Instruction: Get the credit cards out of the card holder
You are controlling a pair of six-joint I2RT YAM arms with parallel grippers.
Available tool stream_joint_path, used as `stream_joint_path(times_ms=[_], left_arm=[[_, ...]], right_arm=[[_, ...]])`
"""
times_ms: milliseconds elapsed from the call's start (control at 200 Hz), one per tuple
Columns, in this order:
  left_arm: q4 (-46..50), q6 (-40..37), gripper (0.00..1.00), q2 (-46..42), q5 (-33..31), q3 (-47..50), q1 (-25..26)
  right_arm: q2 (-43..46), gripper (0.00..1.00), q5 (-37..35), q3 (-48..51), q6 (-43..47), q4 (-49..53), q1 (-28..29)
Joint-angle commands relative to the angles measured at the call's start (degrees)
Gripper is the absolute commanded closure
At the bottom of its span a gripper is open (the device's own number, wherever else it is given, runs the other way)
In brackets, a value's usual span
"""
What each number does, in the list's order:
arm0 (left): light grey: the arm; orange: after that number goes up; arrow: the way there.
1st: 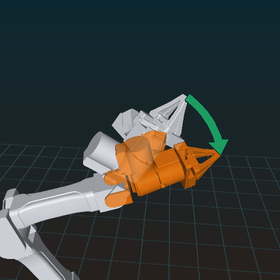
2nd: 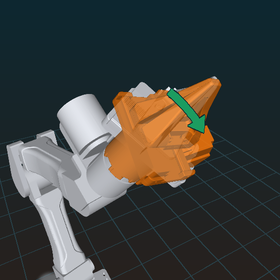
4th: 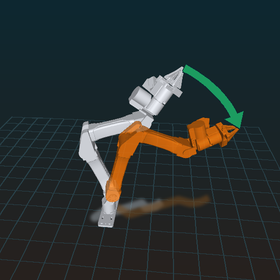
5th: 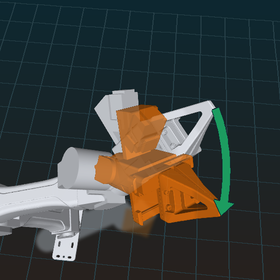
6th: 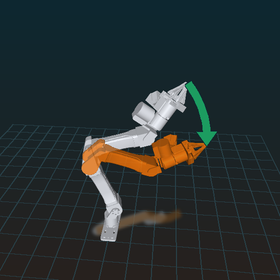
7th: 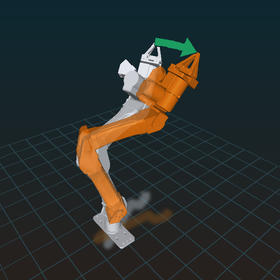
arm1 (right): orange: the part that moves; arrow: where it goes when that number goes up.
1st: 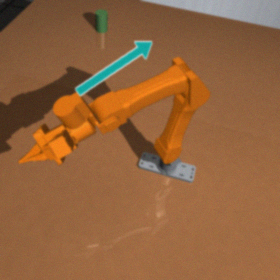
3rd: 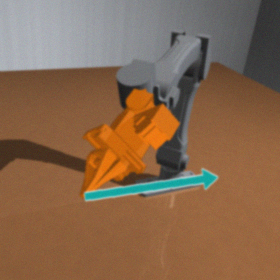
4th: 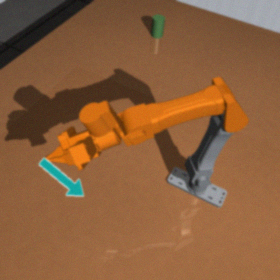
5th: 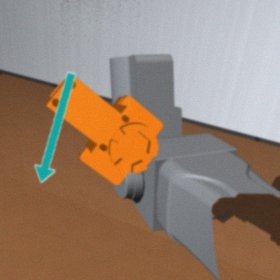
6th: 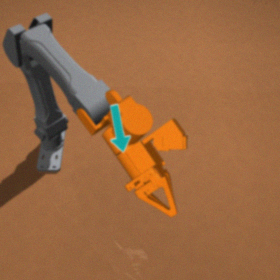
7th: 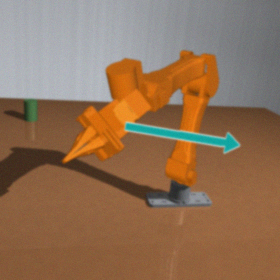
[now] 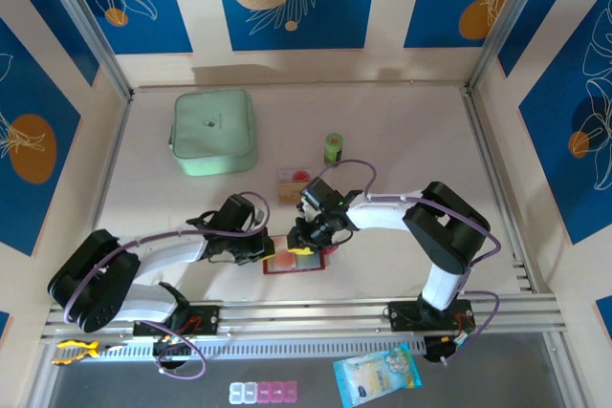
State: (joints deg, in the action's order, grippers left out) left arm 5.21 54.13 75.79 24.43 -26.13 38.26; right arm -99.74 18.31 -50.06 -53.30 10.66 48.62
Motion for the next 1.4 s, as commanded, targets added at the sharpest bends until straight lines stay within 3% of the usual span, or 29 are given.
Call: stream_joint_path(times_ms=[0,635,1105,1391], left_arm=[[1.68,0.45,0.96,0.45,-1.29,1.63,-0.14],[1.64,0.89,0.97,0.02,-1.57,2.15,-0.15],[2.43,0.89,0.97,-0.23,-1.87,1.87,-0.13],[3.27,0.84,0.97,-0.84,-2.17,2.05,-0.18]], right_arm=[[-0.98,0.73,3.13,0.42,-0.65,-1.98,0.46],[2.14,0.78,2.44,2.69,-1.24,-2.57,0.16],[3.87,0.90,1.60,3.71,-1.13,-2.92,-0.15],[5.92,0.92,0.58,5.79,0.79,0.00,-2.01]])
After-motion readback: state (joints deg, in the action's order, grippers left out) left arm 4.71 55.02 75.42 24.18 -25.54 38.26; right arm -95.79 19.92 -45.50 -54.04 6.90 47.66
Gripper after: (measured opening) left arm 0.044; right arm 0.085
